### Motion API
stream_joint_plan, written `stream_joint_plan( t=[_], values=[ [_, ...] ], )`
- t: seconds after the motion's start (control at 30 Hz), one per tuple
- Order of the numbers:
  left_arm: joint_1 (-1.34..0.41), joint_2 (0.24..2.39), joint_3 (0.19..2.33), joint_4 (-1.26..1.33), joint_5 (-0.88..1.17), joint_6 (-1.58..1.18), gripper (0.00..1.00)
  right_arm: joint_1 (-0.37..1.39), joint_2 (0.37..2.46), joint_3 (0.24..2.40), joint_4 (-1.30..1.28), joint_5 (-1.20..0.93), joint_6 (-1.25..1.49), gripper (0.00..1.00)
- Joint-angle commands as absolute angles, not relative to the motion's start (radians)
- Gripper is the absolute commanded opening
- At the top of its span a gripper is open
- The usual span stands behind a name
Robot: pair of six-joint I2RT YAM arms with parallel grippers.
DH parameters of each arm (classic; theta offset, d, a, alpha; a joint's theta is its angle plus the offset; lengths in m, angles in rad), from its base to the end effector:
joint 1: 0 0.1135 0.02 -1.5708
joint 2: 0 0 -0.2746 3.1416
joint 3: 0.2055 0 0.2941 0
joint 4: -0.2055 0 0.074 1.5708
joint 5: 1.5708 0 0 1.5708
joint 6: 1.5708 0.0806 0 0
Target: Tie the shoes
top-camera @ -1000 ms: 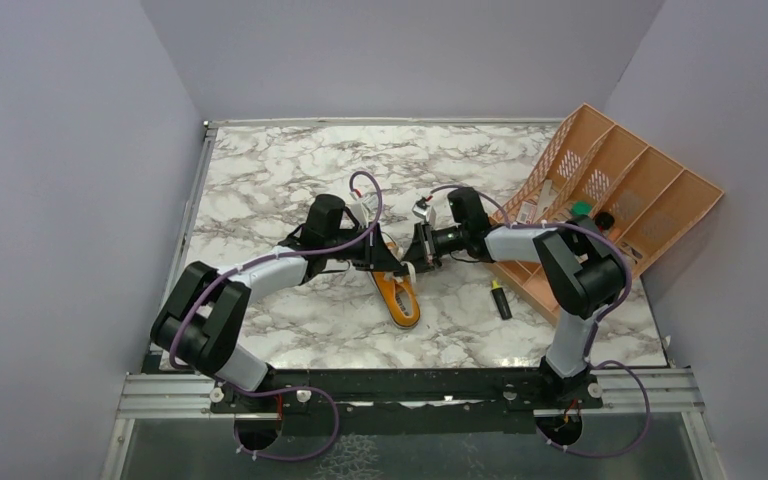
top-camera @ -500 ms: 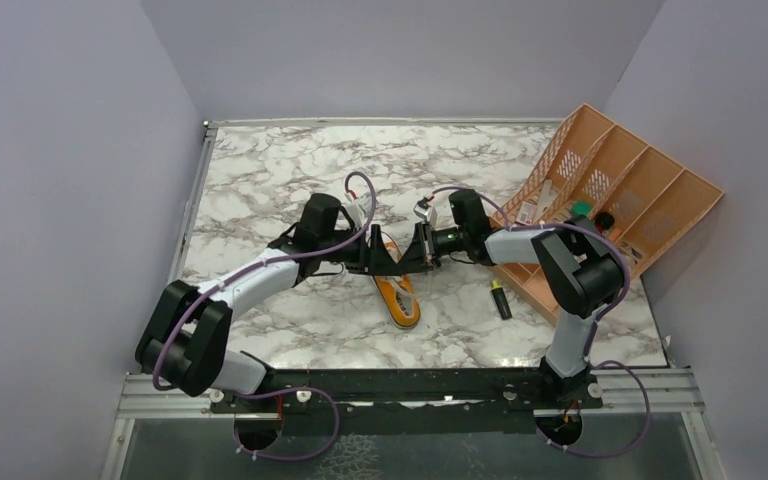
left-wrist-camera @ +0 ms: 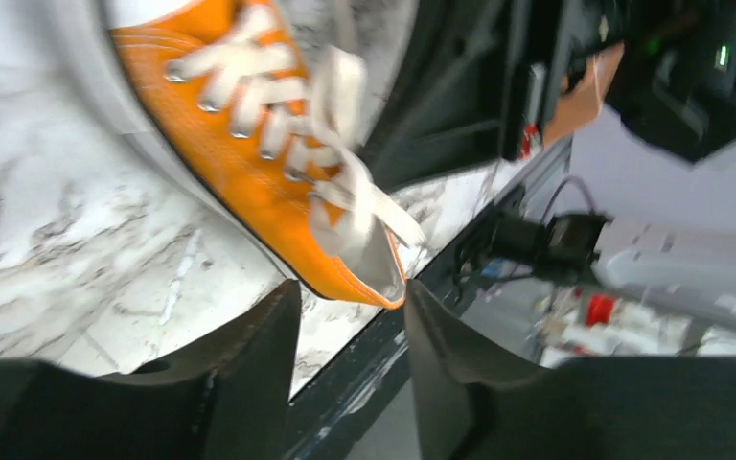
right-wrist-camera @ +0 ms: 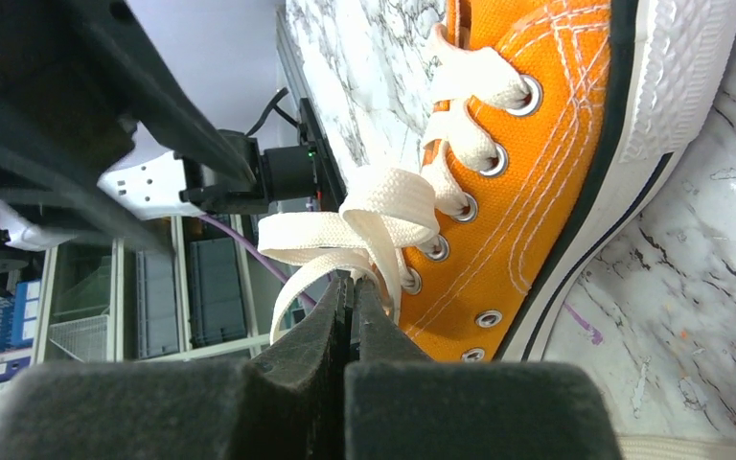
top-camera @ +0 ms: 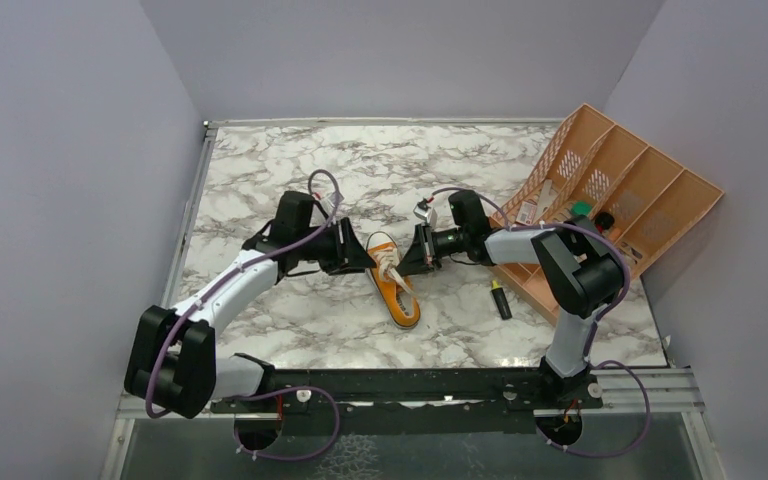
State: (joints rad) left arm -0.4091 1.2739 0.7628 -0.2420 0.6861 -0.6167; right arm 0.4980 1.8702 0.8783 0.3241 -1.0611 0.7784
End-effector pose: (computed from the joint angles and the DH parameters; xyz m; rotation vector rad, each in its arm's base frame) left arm 0.2729 -0.1740 0.1943 0.1232 2.4749 -1.2827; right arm 0.3158 0.2518 0.0975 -0.3394 2.4628 1.8175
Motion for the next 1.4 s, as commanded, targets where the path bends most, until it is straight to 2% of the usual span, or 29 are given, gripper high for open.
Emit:
stream_joint_plan(
  t=[0.0,0.1,0.13,0.17,0.23,0.4,0.5,0.8,1.1,1.13,1.23,1.33,1.37],
  values=[
    [-0.298,1.311,0.774,-0.290,0.666,-0.819,0.43,0.505,1.862,0.894,0.301,-1.055,0.750,0.01],
    [-0.279,1.370,0.783,-0.207,0.666,-0.954,0.43,0.505,1.867,0.897,0.313,-1.059,0.756,0.01],
    [-0.286,1.399,0.783,-0.165,0.680,-1.001,0.46,0.505,1.870,0.898,0.318,-1.063,0.758,0.01],
    [-0.295,1.435,0.785,-0.127,0.694,-1.037,0.54,0.506,1.871,0.898,0.321,-1.064,0.759,0.01],
    [-0.320,1.499,0.804,-0.090,0.716,-1.079,0.57,0.505,1.871,0.902,0.323,-1.063,0.761,0.01],
    [-0.346,1.562,0.798,-0.075,0.702,-1.147,0.44,0.505,1.873,0.910,0.337,-1.069,0.773,0.01],
    [-0.353,1.559,0.756,-0.010,0.691,-1.209,0.40,0.507,1.870,0.907,0.328,-1.066,0.764,0.01],
    [-0.428,1.605,0.720,0.108,0.675,-1.294,0.34,0.507,1.872,0.905,0.334,-1.076,0.768,0.01],
    [-0.445,1.592,0.695,0.148,0.638,-1.328,0.23,0.506,1.869,0.903,0.337,-1.075,0.770,0.01],
    [-0.445,1.595,0.695,0.151,0.639,-1.328,0.21,0.506,1.868,0.903,0.337,-1.075,0.770,0.01],
    [-0.445,1.593,0.696,0.135,0.637,-1.318,0.03,0.506,1.868,0.905,0.337,-1.076,0.774,0.01],
    [-0.445,1.576,0.712,0.078,0.621,-1.281,0.00,0.506,1.857,0.925,0.289,-1.078,0.748,0.01],
    [-0.444,1.564,0.713,0.066,0.617,-1.270,0.00,0.505,1.846,0.941,0.223,-1.068,0.710,0.04]
  ],
)
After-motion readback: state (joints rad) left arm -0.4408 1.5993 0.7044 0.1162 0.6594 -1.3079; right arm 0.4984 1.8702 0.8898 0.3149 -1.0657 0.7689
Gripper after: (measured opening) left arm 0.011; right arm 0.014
